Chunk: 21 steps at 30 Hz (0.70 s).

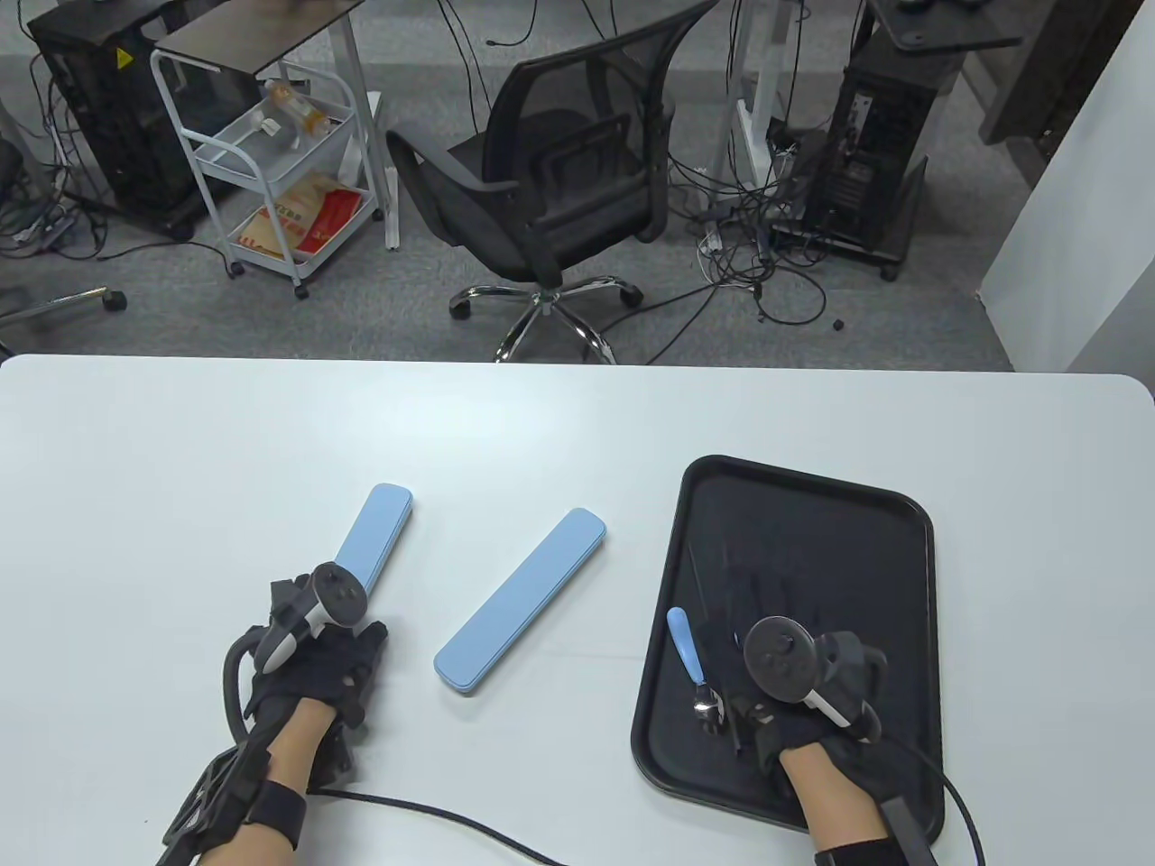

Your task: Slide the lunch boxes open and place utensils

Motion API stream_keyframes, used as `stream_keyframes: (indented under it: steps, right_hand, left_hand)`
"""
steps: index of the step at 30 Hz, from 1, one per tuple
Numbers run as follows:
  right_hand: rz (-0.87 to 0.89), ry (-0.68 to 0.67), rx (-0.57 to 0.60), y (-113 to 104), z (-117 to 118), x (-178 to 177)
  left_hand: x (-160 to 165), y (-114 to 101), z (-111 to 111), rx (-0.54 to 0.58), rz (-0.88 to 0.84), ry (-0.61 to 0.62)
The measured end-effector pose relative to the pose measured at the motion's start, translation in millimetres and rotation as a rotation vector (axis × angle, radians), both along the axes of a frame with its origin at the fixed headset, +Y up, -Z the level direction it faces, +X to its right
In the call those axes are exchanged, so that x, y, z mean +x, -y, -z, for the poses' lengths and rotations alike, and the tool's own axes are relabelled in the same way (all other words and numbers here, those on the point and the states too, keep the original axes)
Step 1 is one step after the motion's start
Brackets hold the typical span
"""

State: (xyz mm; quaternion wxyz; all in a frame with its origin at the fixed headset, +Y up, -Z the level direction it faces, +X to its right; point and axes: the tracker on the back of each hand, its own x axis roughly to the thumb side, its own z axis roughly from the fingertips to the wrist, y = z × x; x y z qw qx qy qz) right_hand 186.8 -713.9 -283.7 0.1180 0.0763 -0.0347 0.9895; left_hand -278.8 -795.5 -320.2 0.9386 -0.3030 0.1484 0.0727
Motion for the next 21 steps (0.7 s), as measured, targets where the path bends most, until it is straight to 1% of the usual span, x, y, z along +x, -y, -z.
stream_keyframes:
  steps: [4,7,10,17,19,21]
  right_hand:
    - [0.004,-0.001,-0.013,1.5,1.7,1.0]
    - [0.003,-0.006,-0.019,1.3,1.7,0.4]
    - [0.020,-0.010,-0.022,1.2,1.2,0.6]
    - [0.118,-0.003,-0.041,1.0,0.4,1.8]
    - [0.137,-0.005,-0.044,1.6,0.1,1.6]
    - [0.158,-0.007,-0.040,1.6,0.2,1.1]
  left_hand:
    - [0.3,-0.8,1.5,0.024,0.022,-0.009]
    - [-2.2,-4.5,2.2,0.074,0.001,-0.016]
    - [-7.3,-12.8,0.0,0.138,-0.033,-0.045]
    - [-16.2,-41.7,-7.0,0.367,-0.197,-0.093]
    - [-15.4,-50.8,-8.6,0.376,-0.235,-0.087]
    - [-12.6,-59.7,-10.4,0.391,-0.268,-0.042]
